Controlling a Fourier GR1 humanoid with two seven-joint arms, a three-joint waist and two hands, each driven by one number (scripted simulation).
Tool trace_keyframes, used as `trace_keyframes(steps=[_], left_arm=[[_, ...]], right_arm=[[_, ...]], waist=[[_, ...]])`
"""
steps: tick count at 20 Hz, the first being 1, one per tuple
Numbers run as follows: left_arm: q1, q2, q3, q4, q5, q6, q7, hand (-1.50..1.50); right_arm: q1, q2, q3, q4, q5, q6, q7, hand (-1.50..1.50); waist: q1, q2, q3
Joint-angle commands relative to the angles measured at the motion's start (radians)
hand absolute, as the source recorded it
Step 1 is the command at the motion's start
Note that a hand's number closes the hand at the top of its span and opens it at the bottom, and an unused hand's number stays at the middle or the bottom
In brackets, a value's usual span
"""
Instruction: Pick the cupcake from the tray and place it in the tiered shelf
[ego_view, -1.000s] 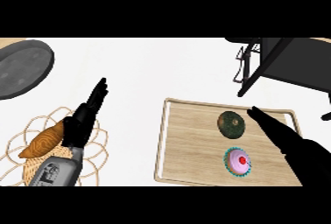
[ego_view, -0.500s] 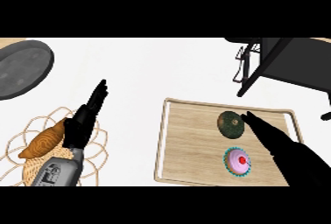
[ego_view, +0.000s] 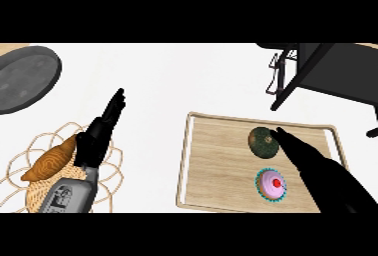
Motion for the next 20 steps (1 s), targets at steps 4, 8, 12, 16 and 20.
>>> trace_keyframes(steps=[4,8,12,16,20], left_arm=[[-0.004,0.001,0.053,0.026,-0.002,-0.036,-0.032,0.0],[-0.031,-0.016,0.065,0.017,-0.016,-0.052,-0.002,0.0],[0.022,-0.048,0.028,-0.011,-0.056,-0.019,-0.01,0.0],[0.032,-0.009,0.074,-0.032,-0.028,-0.085,-0.006,0.0],[0.028,-0.066,0.049,0.013,-0.077,-0.042,-0.027,0.0]], right_arm=[[0.105,0.001,-0.039,0.043,0.088,0.029,-0.115,-1.5],[0.097,0.071,-0.034,0.063,0.14,0.044,-0.117,-1.5],[-0.023,0.098,-0.096,0.246,0.125,0.057,-0.181,-1.5],[0.123,0.135,0.0,0.184,0.239,0.003,-0.22,-1.5],[0.044,0.185,-0.015,0.186,0.225,0.093,-0.144,-1.5]], waist=[[-0.003,0.0,0.0],[-0.002,0.0,0.0],[0.004,0.001,0.0],[-0.001,0.0,0.0],[0.001,0.001,0.0]])
